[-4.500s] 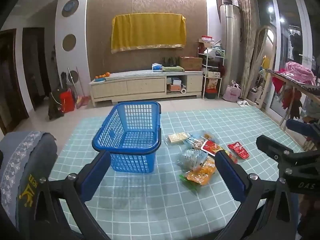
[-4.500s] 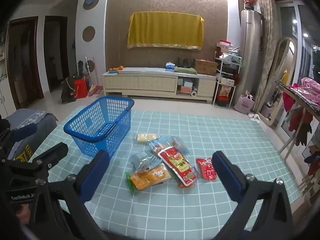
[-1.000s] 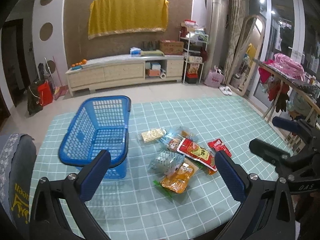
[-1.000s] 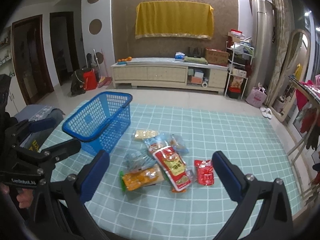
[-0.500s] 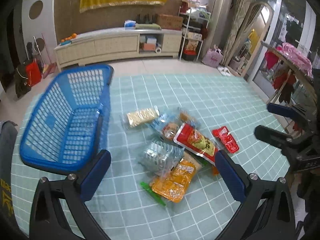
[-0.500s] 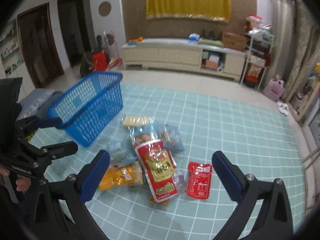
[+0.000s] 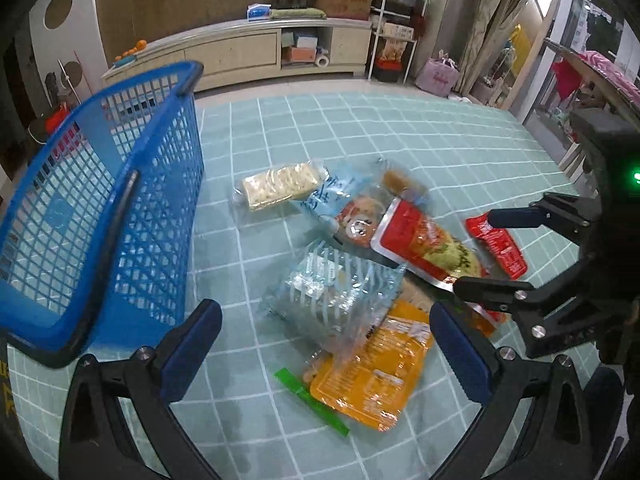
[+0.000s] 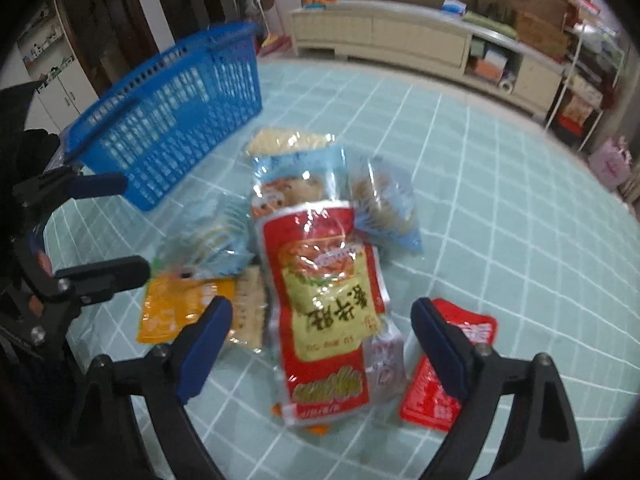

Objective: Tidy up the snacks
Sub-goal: 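Grasp the red-and-yellow snack bag with the right tool while the left tool grasps the clear striped bread bag, then carry both held bags over the blue basket with both tools, then open both tools to drop the bags into the blue basket, then grasp the blue cracker bag with the left tool while the right tool grasps the clear bread bag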

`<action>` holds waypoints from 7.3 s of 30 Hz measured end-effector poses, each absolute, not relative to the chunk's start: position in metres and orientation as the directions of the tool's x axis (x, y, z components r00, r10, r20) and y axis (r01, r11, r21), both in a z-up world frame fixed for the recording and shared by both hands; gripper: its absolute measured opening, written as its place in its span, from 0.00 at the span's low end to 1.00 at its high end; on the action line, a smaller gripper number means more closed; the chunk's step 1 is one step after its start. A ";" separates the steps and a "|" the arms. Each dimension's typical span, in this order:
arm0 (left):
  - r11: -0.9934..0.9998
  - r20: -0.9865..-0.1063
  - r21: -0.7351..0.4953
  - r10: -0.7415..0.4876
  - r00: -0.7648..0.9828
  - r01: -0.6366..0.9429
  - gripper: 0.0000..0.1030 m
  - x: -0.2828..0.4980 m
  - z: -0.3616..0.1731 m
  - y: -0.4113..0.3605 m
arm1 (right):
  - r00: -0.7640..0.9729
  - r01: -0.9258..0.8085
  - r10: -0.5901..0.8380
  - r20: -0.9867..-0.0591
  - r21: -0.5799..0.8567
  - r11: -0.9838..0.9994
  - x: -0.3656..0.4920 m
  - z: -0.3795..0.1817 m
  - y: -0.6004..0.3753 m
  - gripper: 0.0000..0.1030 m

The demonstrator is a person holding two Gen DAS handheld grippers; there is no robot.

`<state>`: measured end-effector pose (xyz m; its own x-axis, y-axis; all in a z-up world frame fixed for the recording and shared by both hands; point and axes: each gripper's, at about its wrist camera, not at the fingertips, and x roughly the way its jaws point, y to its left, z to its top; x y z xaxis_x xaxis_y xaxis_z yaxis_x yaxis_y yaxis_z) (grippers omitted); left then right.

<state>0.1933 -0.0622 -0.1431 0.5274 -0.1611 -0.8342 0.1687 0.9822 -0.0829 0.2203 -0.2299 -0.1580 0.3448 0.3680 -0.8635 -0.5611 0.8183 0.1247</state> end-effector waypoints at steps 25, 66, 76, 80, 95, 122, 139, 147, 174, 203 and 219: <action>0.984 -0.883 -0.083 -0.148 0.446 0.160 1.00 0.215 -0.162 -0.064 | 0.387 -0.409 0.424 -0.819 0.259 0.875 0.214 -0.139 -0.267 0.50; 0.945 -0.871 -0.064 -0.209 0.445 0.319 0.71 0.184 -0.124 -0.076 | 0.419 -0.258 0.425 -0.802 0.343 0.903 0.184 -0.120 -0.259 0.50; 0.954 -0.795 -0.059 -0.223 0.564 0.294 0.71 0.171 -0.061 -0.023 | 0.481 -0.284 0.415 -0.772 0.310 0.907 0.173 -0.064 -0.226 0.50; 0.962 -0.768 -0.026 -0.193 0.611 0.272 0.72 0.168 -0.042 0.005 | 0.487 -0.304 0.432 -0.759 0.316 0.899 0.181 -0.049 -0.205 0.50; 0.989 -0.752 0.056 -0.050 0.657 0.139 0.72 0.211 -0.016 0.107 | 0.444 -0.380 0.461 -0.769 0.304 0.873 0.240 -0.028 -0.091 0.50; 0.988 -0.799 0.024 -0.072 0.597 0.151 0.77 0.262 -0.061 0.160 | 0.388 -0.387 0.375 -0.842 0.221 0.895 0.308 -0.062 0.003 0.59; 0.985 -0.810 0.010 -0.092 0.579 0.170 0.80 0.220 -0.067 0.150 | 0.411 -0.368 0.376 -0.831 0.226 0.902 0.263 -0.060 -0.018 0.86; 0.983 -0.821 0.073 -0.035 0.570 0.166 0.80 0.201 -0.076 0.136 | 0.410 -0.325 0.318 -0.854 0.189 0.927 0.244 -0.067 -0.034 0.86; 0.956 -0.824 0.023 -0.148 0.547 0.293 0.80 0.189 -0.052 -0.003 | 0.440 -0.172 0.273 -0.855 0.219 0.961 0.213 -0.069 -0.178 0.86; 0.937 -0.905 0.055 -0.099 0.415 0.344 0.80 0.265 -0.142 -0.109 | 0.371 -0.311 0.200 -0.907 0.082 0.947 0.273 -0.147 -0.262 0.86; 0.922 -0.944 0.038 -0.094 0.317 0.384 0.81 0.310 -0.179 -0.123 | 0.333 -0.349 0.249 -0.909 0.127 0.929 0.309 -0.176 -0.260 0.86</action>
